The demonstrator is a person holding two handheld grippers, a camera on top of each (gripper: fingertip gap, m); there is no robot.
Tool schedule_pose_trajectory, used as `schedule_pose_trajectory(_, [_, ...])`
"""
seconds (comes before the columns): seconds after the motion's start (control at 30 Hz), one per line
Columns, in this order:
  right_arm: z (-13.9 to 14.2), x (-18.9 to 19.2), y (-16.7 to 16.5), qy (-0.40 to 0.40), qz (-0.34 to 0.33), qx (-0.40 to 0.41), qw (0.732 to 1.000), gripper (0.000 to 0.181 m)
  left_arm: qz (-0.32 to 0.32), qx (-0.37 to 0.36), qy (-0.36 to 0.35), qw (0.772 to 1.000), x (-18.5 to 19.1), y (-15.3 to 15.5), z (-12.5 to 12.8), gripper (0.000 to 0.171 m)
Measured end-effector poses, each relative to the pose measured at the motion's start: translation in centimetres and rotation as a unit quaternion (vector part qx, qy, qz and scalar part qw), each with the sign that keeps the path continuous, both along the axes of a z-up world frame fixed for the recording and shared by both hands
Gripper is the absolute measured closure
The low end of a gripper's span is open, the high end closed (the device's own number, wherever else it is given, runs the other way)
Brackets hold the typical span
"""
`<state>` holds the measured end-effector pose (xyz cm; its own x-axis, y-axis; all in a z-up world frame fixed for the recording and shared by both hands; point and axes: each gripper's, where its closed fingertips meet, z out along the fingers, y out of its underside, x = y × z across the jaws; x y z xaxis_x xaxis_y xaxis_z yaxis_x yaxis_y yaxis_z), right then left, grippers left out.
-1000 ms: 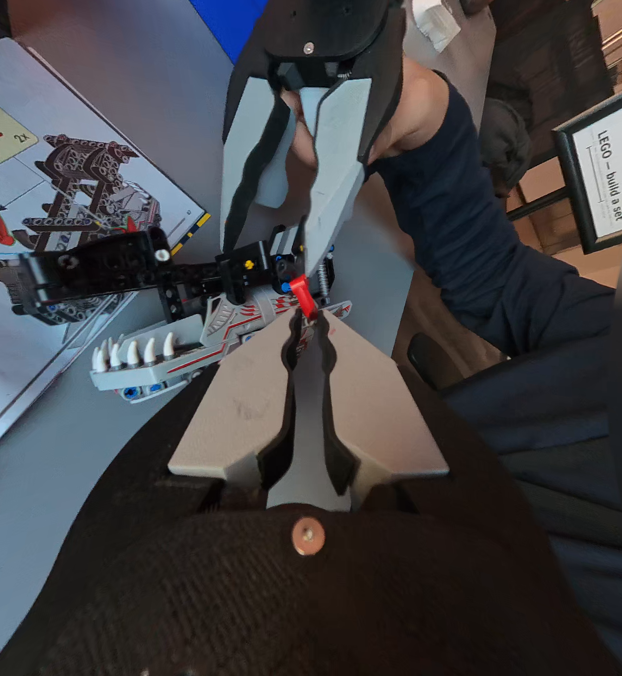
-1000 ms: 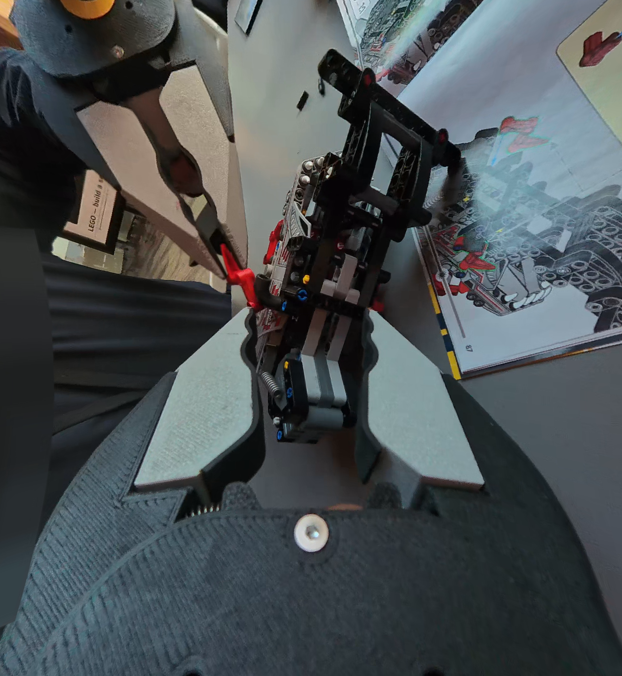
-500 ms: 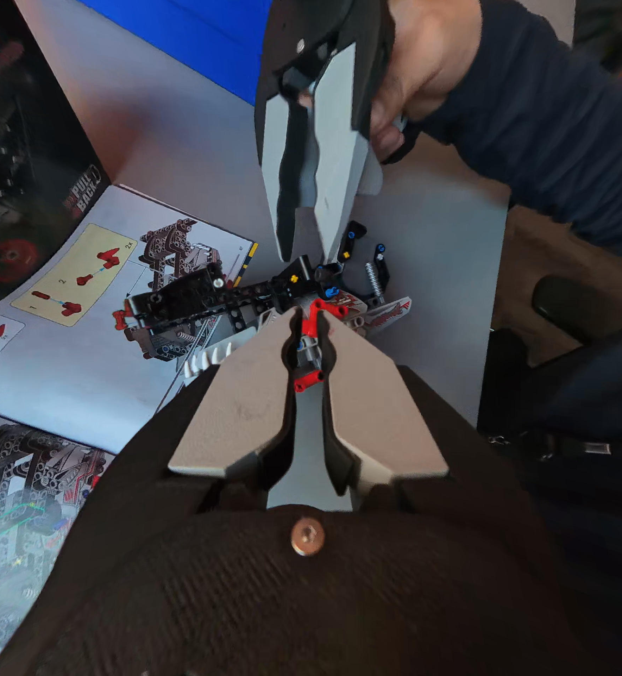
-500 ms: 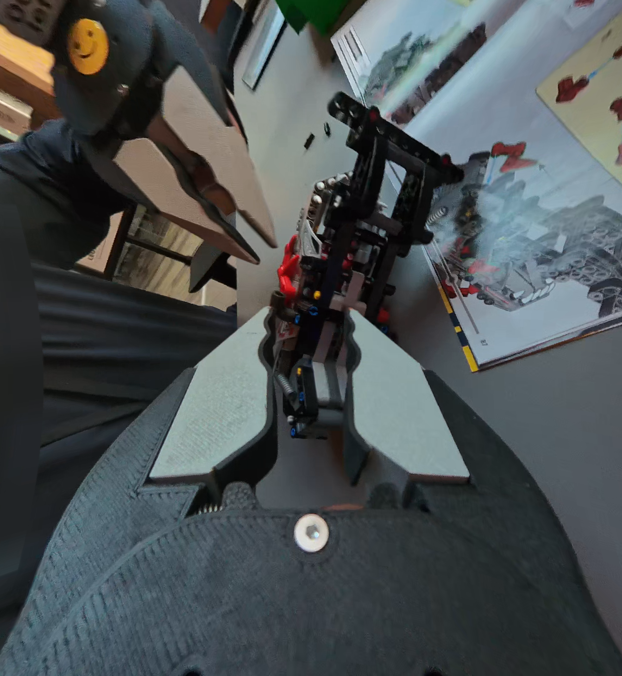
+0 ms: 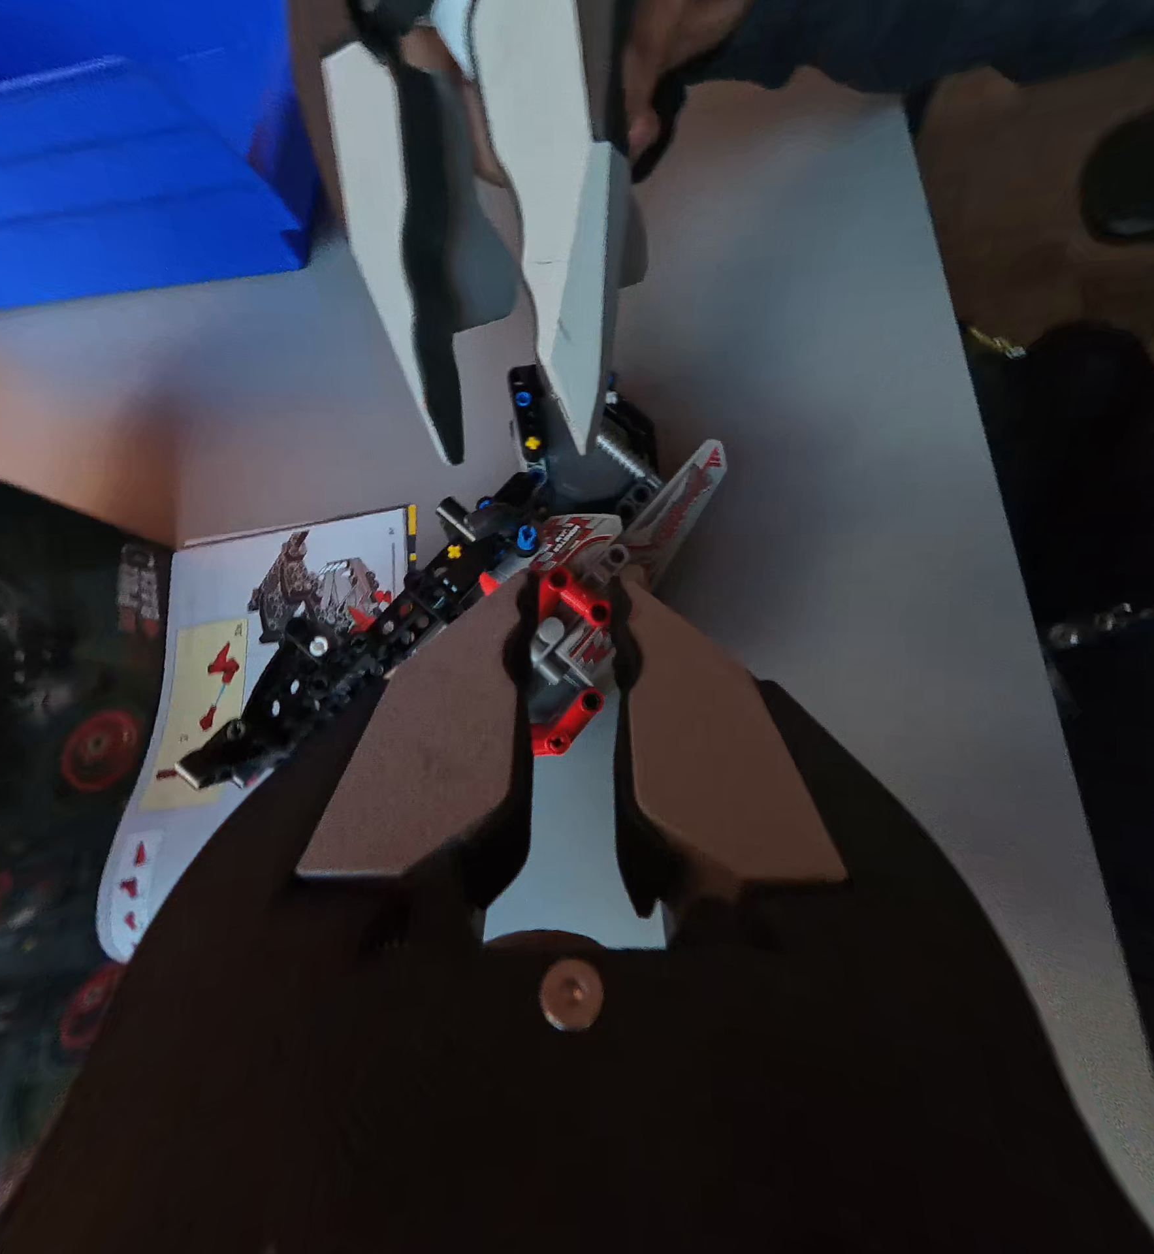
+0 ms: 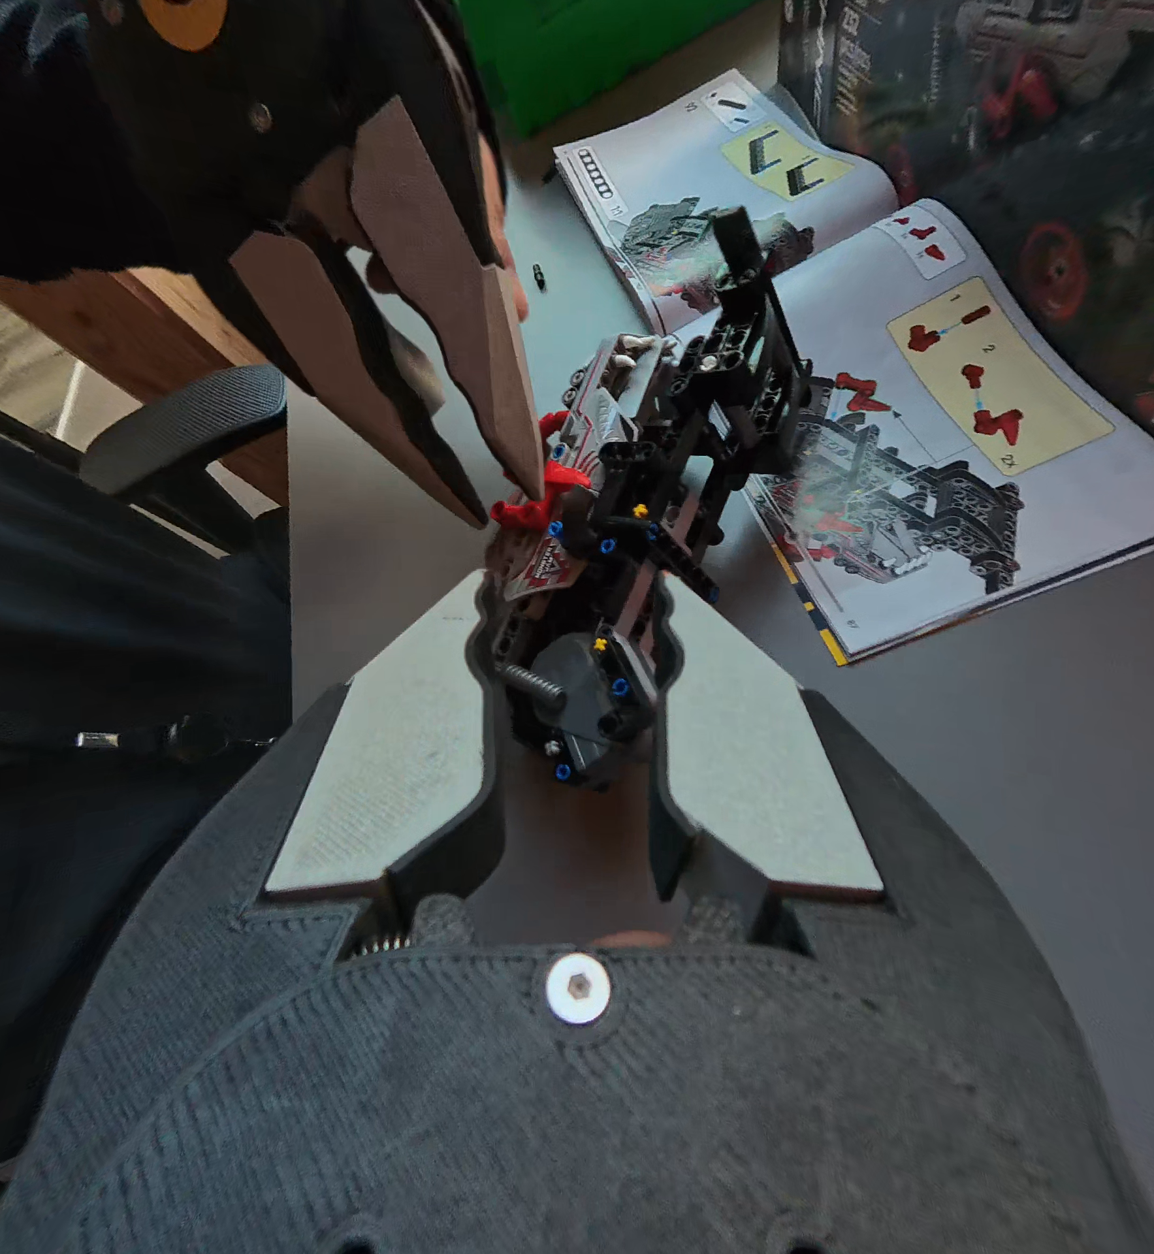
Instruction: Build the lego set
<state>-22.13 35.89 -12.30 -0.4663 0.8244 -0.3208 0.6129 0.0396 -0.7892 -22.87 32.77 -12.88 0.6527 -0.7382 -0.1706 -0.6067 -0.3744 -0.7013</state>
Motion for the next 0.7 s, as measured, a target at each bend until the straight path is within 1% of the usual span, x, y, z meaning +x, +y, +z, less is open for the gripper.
schedule_pose_trajectory(0.07, [0.5, 0.0, -0.6, 0.019, 0.009, 0.003, 1.0, 0.139, -0.038, -0.005, 0.026, 0.999, -0.1, -0.2, -0.3, 0.16])
schedule_pose_trajectory(0.1, [0.7, 0.1, -1.0, 0.026, 0.014, 0.008, 1.0, 0.139, -0.048, -0.005, 0.032, 0.998, -0.2, -0.1, -0.3, 0.162])
schedule_pose_trajectory(0.23, [0.8, 0.2, -2.4, 0.051, 0.007, 0.034, 0.998, 0.137, -0.049, -0.022, 0.028, 0.998, -0.4, 0.2, -0.3, 0.166])
schedule_pose_trajectory(0.33, [0.4, -0.4, -2.6, 0.096, -0.042, 0.091, 0.99, 0.137, 0.009, -0.037, -0.012, 0.999, -0.6, 0.7, -0.3, 0.166])
schedule_pose_trajectory(0.43, [0.4, -0.7, -1.3, 0.135, -0.118, 0.166, 0.97, 0.139, 0.078, -0.05, -0.074, 0.993, -0.6, 1.0, -0.2, 0.167])
schedule_pose_trajectory(0.5, [1.0, -0.4, -0.5, 0.152, -0.121, 0.183, 0.964, 0.137, 0.1, -0.039, -0.088, 0.99, -0.7, 1.1, -0.1, 0.167])
schedule_pose_trajectory(0.53, [1.2, -0.3, -0.2, 0.149, -0.115, 0.174, 0.967, 0.129, 0.107, -0.03, -0.088, 0.99, -0.8, 1.1, -0.1, 0.167])
schedule_pose_trajectory(0.6, [0.7, 0.1, -0.1, 0.106, -0.078, 0.136, 0.982, 0.126, 0.124, -0.017, -0.092, 0.988, -0.9, 1.2, -0.1, 0.167])
schedule_pose_trajectory(0.63, [0.6, 0.0, 0.5, 0.088, -0.074, 0.128, 0.985, 0.125, 0.134, -0.011, -0.092, 0.987, -1.1, 1.2, 0.0, 0.166])
schedule_pose_trajectory(0.7, [0.7, -0.4, 1.6, 0.081, -0.082, 0.127, 0.985, 0.12, 0.151, 0.004, -0.094, 0.984, -1.4, 0.9, 0.3, 0.163])
